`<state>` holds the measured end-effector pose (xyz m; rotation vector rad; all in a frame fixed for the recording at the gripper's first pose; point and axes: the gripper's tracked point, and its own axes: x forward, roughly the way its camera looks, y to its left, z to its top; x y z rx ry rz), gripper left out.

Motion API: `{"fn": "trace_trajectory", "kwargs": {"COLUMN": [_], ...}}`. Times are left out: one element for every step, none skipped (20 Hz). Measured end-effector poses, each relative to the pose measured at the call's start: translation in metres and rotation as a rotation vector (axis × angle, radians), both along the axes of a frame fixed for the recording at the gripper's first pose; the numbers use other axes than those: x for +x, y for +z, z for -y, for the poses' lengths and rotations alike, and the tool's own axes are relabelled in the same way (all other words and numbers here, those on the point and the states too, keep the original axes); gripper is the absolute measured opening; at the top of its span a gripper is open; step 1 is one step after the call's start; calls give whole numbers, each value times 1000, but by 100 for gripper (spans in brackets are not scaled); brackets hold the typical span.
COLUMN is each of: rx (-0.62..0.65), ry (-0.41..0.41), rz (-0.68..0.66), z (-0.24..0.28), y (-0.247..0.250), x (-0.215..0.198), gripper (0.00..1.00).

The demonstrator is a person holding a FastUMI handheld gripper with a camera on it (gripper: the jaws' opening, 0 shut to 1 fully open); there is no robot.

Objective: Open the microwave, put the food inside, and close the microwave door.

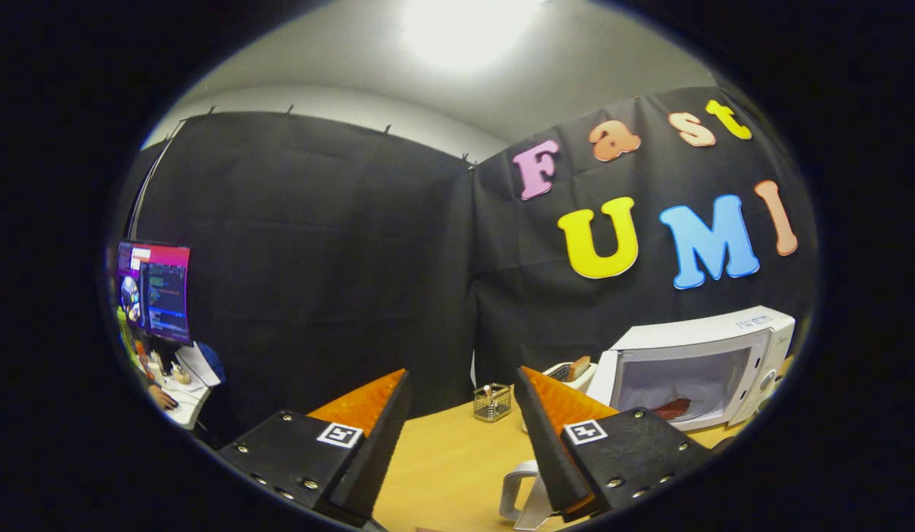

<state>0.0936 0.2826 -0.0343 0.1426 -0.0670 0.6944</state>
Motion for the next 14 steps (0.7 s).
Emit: {"fn": "trace_trajectory", "kwargs": {"rx": [-20, -42, -57, -74, -95, -116, -119, -113, -119, -132, -144, -151, -158, -154], "ry": [9, -20, -54, -57, -67, -93, -104, -102, -148, -187, -235, -266, -295, -325], "rz": [-29, -64, -99, -143, -192, -223, -254, -287, -295, -279, -267, -269, -284, -291], "z": [-14, -17, -16, -23, -25, -18, -8, -6, 4, 19, 40, 56, 73, 87], "y": [-16, -32, -49, -69, -91, -105, -118, -128, -138, -138, -138, -143, -148, -150], "x": [2, 7, 14, 20, 25, 31, 35, 33, 39, 40, 43, 49, 55, 59], "gripper": [67, 57, 38, 20, 8, 8, 8, 4, 1, 1, 1, 1, 1, 1]}}
